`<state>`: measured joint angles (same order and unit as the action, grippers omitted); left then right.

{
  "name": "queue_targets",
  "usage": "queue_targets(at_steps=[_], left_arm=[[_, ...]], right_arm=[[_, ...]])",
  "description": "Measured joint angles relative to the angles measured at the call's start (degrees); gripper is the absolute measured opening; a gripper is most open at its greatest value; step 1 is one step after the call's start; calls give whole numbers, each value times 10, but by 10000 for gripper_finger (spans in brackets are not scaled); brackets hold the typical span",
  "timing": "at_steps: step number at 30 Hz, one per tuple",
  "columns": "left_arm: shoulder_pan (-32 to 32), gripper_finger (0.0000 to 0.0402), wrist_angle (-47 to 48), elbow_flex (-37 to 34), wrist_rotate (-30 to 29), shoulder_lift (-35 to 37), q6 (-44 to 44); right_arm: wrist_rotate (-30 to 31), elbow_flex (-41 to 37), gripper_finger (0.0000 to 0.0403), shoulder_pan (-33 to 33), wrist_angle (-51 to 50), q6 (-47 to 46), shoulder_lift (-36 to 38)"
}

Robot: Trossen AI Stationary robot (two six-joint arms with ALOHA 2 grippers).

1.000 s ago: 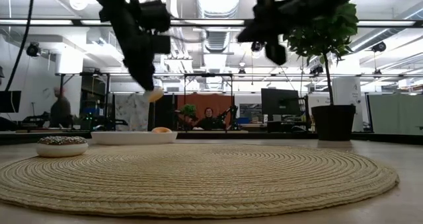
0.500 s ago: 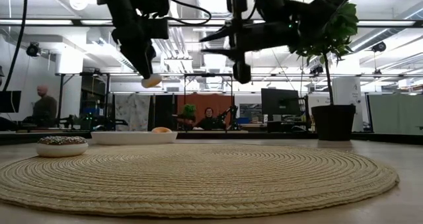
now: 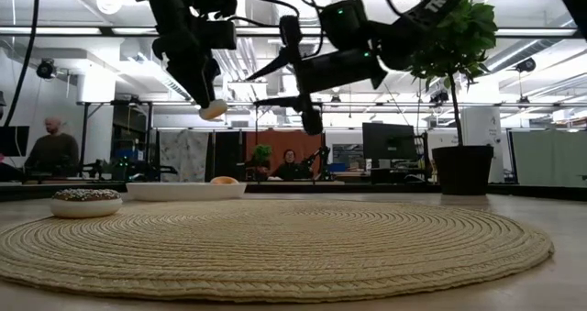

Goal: Pick & Place donuts
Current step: Put the small white donut into the white plate

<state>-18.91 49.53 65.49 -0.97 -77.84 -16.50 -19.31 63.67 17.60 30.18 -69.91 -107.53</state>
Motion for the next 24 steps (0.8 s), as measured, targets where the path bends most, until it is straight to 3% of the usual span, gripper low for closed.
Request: queue_targets(at_steps=[12, 24], left_arm=[[3, 190, 0, -1, -10, 0, 0], [3, 190, 0, -2, -22, 0, -5]], right_arm=[[-2, 118, 171, 0, -39, 14, -90], [6, 166, 171, 5, -137, 65, -97]])
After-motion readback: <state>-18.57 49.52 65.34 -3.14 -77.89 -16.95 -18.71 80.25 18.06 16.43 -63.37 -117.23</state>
